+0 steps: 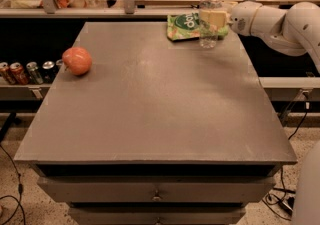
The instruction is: Move water bottle near green rice chip bag
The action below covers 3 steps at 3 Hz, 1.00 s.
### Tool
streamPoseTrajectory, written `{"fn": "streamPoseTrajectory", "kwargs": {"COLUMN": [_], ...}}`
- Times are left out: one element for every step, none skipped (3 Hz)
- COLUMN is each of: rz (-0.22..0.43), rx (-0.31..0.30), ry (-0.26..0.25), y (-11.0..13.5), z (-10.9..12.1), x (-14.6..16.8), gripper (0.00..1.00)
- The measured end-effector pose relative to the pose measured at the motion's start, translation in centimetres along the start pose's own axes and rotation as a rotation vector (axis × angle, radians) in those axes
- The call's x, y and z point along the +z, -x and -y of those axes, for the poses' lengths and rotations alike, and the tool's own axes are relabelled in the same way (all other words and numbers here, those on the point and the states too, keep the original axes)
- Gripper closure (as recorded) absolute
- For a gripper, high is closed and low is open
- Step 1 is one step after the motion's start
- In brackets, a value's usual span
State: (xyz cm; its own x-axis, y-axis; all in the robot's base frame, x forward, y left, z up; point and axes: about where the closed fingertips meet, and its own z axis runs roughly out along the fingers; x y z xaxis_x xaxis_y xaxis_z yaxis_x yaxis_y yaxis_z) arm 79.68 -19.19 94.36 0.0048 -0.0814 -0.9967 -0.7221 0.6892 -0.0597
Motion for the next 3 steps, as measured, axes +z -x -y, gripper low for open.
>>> {"fn": "streamPoseTrajectory", "kwargs": {"rz": [0.022, 0.034, 0.038], "rx": [0.004, 0.004, 0.005], "ry": [0.003, 0.006, 0.01], "y": [-0.65, -0.88, -0.98], "z": [0.14, 0.15, 0.13], "x": [0.59, 0.87, 1.01], "gripper": [1.0, 0.82, 0.59]}}
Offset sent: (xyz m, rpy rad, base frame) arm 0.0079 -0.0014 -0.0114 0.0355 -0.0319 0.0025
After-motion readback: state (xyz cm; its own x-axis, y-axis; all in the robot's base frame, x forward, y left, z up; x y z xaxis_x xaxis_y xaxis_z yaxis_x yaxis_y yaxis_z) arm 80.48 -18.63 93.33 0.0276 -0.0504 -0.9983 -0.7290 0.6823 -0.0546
